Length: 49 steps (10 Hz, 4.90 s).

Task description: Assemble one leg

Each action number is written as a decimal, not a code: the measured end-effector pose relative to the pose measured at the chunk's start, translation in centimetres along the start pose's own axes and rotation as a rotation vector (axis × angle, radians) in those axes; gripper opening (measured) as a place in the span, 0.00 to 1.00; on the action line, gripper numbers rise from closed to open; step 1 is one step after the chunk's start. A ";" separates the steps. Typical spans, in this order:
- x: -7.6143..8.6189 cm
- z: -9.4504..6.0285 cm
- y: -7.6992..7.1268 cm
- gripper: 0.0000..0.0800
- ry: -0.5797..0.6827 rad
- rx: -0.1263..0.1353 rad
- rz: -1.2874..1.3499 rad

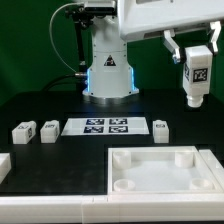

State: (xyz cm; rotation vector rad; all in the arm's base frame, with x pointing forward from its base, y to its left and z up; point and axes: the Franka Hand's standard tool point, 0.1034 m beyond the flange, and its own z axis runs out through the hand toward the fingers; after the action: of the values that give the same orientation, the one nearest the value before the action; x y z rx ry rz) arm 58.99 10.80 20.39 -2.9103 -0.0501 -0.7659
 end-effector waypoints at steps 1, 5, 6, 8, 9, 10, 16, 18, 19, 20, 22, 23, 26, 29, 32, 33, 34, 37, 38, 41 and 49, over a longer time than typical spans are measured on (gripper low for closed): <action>0.2 0.0 0.1 0.37 0.057 0.000 -0.001; 2.6 4.8 0.8 0.37 0.079 -0.005 -0.031; 2.8 6.8 1.5 0.37 0.084 -0.010 -0.031; 2.7 8.9 1.8 0.37 0.093 -0.010 -0.023; 1.5 10.4 1.7 0.37 0.094 -0.009 -0.022; 1.1 10.8 1.8 0.37 0.087 -0.010 -0.021; -0.1 10.5 1.5 0.37 0.083 -0.010 -0.029; -0.8 10.8 1.7 0.37 0.077 -0.011 -0.031; -1.0 11.1 1.7 0.37 0.078 -0.011 -0.031; -1.4 11.3 1.5 0.37 0.074 -0.009 -0.033; -1.9 11.7 1.4 0.37 0.067 -0.008 -0.035; -2.1 11.9 1.3 0.37 0.069 -0.008 -0.036; -2.5 11.9 1.2 0.37 0.118 -0.028 0.015; -2.5 11.9 1.2 0.37 0.114 -0.056 0.048; -2.7 12.0 1.2 0.77 0.103 -0.055 0.049; -2.7 12.1 1.2 0.80 0.103 -0.055 0.049; -2.7 12.1 1.2 0.80 0.102 -0.055 0.049; -2.8 12.1 1.3 0.81 0.098 -0.055 0.050; -2.2 11.7 1.4 0.81 0.068 -0.050 0.057; 0.1 11.2 1.7 0.81 -0.032 -0.029 0.081; -0.1 13.2 2.4 0.81 -0.566 0.038 0.152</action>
Offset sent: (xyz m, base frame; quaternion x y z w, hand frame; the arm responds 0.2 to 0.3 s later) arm 0.0673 -0.0196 -0.0175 -0.1021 0.0565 -0.0839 0.9896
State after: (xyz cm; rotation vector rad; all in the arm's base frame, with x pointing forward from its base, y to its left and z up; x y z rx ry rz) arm 65.52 10.19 8.62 -2.9470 0.0978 0.0931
